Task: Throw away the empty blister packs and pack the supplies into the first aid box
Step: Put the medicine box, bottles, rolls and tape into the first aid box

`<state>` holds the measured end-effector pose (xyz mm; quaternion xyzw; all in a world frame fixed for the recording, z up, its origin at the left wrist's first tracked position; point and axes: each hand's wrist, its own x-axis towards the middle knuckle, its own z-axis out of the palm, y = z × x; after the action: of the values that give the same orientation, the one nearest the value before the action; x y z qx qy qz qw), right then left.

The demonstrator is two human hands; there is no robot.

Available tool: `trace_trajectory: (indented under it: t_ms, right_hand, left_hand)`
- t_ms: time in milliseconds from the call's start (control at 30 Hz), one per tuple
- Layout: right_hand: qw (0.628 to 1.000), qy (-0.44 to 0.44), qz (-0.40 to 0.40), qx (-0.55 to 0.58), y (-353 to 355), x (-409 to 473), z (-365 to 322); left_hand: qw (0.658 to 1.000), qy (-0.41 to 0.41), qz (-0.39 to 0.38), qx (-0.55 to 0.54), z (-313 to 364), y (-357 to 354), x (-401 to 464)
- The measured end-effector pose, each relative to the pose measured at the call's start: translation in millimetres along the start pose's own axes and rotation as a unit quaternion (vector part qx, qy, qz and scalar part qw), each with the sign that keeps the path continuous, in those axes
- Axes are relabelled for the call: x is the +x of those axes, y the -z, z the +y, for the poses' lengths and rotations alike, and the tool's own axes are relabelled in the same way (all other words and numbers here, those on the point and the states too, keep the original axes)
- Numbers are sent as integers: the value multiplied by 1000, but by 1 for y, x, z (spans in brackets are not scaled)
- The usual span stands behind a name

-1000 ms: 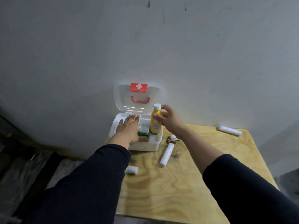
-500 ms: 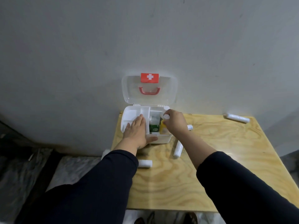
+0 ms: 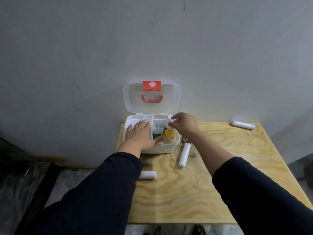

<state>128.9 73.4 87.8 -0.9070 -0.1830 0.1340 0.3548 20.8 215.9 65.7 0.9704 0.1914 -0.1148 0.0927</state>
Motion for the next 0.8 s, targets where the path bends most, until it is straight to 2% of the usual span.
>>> trace_trajectory:
  t_ms: [100,233,467,600,800]
  right_hand:
    - [1000,-11,27,9,16,1,7]
    - [997,-54,29,-37,25,-1,33]
    - [984,-161,-23,-75,-11,-22,89]
    - [986,-164,10,-34,-29,-30,97]
    - [985,-172,3,-22,-34,-29,94]
  left_hand:
    - [999,-19,21,-21,9,10,8]
    - [999,-3,-24,-41,17,-2,9]
    - [998,20,-21,-62,15,-27,12]
    - [998,9,0,-58,13,-35,11]
    - [999,9,1,-48,14,-38,10]
